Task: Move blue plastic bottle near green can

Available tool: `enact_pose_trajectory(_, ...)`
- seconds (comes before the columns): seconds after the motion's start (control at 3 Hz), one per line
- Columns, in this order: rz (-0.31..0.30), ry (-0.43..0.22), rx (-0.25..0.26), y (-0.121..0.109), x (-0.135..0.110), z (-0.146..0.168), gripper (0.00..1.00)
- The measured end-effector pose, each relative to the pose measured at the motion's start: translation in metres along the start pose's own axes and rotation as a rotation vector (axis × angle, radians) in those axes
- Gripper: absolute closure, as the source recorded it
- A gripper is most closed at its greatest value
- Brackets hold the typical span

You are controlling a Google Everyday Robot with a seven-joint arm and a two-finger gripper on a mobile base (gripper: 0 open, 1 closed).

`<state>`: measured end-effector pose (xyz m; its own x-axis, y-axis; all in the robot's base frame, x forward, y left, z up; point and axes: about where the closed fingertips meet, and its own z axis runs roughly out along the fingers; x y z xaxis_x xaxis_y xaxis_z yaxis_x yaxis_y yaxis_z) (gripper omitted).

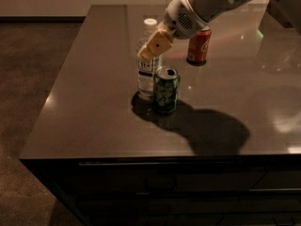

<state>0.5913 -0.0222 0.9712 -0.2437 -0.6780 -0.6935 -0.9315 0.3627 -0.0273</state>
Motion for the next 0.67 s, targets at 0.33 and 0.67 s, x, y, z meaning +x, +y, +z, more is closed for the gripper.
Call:
enact_pose_trajectory(0.33, -0.015, 0.002, -0.001, 0.0016, 0.0097, -0.0026, 0.11)
enact_pose_trajectory(0.67, -0.016, 0.003, -0.004, 0.0022, 0.0093, -0.0013, 0.0)
